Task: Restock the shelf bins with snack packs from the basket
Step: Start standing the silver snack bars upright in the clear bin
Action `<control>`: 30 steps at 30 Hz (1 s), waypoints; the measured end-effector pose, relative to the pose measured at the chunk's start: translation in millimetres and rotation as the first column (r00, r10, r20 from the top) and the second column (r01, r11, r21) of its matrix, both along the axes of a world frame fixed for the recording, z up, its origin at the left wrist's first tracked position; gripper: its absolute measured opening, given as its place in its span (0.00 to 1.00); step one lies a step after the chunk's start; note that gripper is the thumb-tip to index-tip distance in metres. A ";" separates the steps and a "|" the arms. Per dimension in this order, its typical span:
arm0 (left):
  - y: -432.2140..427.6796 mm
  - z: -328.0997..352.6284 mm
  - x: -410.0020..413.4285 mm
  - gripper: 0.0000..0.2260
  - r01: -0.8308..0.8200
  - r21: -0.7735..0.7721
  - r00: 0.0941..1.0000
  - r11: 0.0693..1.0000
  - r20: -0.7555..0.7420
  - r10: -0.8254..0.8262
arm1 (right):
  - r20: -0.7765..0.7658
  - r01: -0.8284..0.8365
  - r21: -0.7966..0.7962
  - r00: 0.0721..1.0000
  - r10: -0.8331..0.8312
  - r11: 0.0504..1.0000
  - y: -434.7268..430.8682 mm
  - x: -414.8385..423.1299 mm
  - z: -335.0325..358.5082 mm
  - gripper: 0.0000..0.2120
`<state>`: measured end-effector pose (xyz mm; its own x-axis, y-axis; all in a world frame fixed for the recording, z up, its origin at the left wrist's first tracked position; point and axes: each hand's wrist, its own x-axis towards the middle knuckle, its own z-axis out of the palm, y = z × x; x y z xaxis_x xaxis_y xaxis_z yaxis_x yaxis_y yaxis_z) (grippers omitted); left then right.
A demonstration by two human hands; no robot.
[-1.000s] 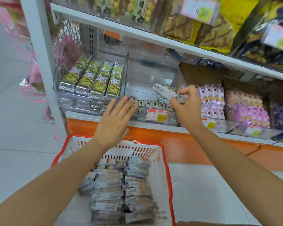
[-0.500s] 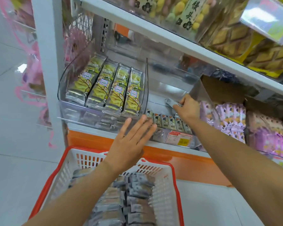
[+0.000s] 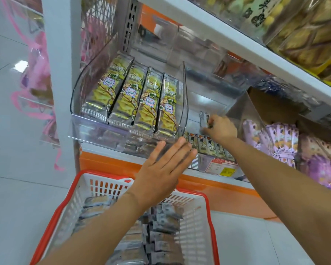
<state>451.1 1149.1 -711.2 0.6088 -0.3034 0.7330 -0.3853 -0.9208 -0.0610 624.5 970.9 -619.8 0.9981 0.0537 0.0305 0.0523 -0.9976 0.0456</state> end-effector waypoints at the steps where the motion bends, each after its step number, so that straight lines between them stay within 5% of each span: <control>1: -0.4 0.3 -0.5 0.33 -0.001 -0.001 1.000 1.000 -0.002 0.001 | -0.005 -0.003 -0.012 1.000 0.003 1.000 0.4 -1.4 1.2 0.15; 12: 0.9 14.5 -12.6 0.34 -0.016 0.049 0.988 0.999 -0.155 0.023 | -0.106 0.023 0.185 0.994 -0.003 0.983 -15.4 -18.7 18.0 0.12; 17: -4.5 23.8 -22.2 0.44 -0.044 0.063 0.970 0.997 -0.237 0.058 | 0.064 -0.057 0.390 0.997 0.034 0.919 -27.8 -50.6 32.4 0.14; 25: -21.9 1.3 -50.9 0.40 -0.010 0.099 0.919 0.995 -0.390 0.048 | 0.416 -0.477 0.682 0.876 0.243 0.554 -6.8 -144.4 44.0 0.09; 30: -22.6 -22.7 -59.8 0.36 -0.006 0.153 0.806 0.988 -0.585 0.095 | 0.393 -0.507 0.702 0.862 0.321 0.501 -3.2 -208.5 -6.0 0.05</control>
<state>391.3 1126.5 -733.9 0.9264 -0.3297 0.1816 -0.3413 -0.9392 0.0361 416.0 967.6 -625.9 0.8337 0.3229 0.4479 0.5518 -0.5198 -0.6522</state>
